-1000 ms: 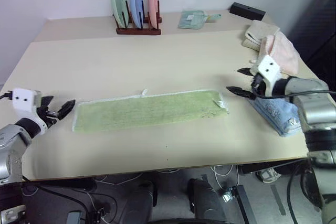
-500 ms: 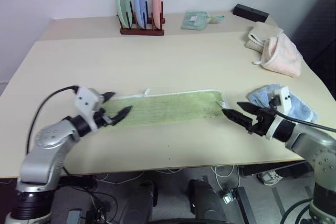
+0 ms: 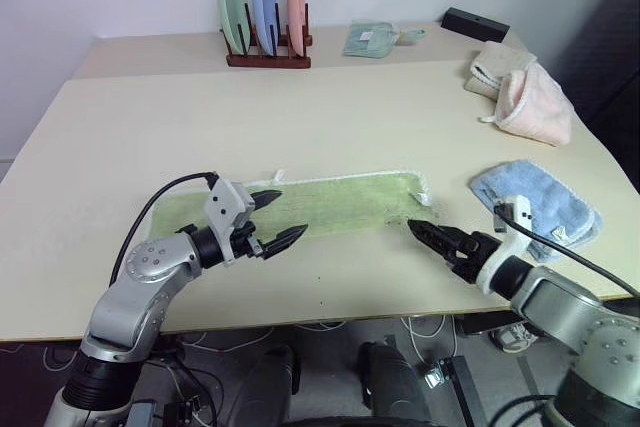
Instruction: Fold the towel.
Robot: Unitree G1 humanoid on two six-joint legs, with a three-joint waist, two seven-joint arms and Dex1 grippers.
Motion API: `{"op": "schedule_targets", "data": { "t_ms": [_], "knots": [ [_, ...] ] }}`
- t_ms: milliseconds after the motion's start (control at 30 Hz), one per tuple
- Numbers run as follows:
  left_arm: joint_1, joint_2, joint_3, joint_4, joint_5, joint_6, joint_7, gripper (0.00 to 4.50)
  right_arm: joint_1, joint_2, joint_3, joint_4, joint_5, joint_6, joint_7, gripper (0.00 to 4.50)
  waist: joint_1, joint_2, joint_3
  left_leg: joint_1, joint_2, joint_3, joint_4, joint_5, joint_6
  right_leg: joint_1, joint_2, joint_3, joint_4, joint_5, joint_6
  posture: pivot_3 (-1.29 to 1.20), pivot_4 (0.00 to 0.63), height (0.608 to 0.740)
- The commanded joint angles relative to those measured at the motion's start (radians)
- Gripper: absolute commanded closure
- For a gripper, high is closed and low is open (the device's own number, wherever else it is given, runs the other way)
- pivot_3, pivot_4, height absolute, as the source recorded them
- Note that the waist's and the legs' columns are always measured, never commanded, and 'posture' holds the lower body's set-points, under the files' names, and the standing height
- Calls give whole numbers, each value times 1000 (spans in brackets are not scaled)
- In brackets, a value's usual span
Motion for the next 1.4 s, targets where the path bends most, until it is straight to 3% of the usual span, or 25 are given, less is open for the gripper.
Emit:
{"op": "schedule_targets", "data": {
  "t_ms": [33,333,433,667,800,933,1033,1167,1400],
  "knots": [
    [0,6,0,-37,11,-27,-4,476,-61,69,-28,66,60,-22,-154,6,0,0,0,0,0,0,0,0,0,0,0,0,0,0,0,0,150,740],
    [45,6,4,-76,25,-37,13,476,-186,156,-50,263,148,-153,-435,6,-19,2,-1,1,0,-1,-1,0,0,0,1,0,0,0,0,0,150,740],
    [53,2,0,-89,28,-33,23,476,-195,141,-30,281,159,-198,-460,891,-18,2,-1,1,0,-1,-1,0,0,0,1,0,0,0,0,0,150,740],
    [62,2,-5,-91,29,-37,24,476,-171,65,7,255,187,-249,-470,4439,-20,3,-1,1,0,-1,-1,0,0,0,1,0,0,0,0,0,150,740],
    [56,1,-7,-81,29,-38,20,476,-158,-47,25,217,201,-257,-445,4439,-17,3,-1,0,0,-1,-1,0,0,0,1,0,0,0,0,0,150,740],
    [40,-3,-17,-61,33,-42,11,476,-180,-286,9,202,209,-233,-322,4439,-16,5,-1,0,0,-1,-1,0,0,0,1,0,-1,0,0,0,150,740],
    [26,-6,-27,-44,37,-47,2,476,-183,-474,107,163,130,-228,-152,4439,-17,5,-1,-1,0,0,-1,0,1,1,1,0,-3,0,0,0,150,740],
    [5,-9,-36,-27,43,-51,-4,476,-171,-677,347,18,-57,-309,108,4439,-23,5,-1,0,1,1,-2,-1,2,1,3,0,-4,0,0,0,150,740],
    [6,-14,-40,-40,50,-44,3,476,-263,-694,700,-72,-291,-409,320,4439,-15,4,-1,-2,1,1,-1,-1,2,1,1,0,-7,0,0,0,150,740]
  ]
}}
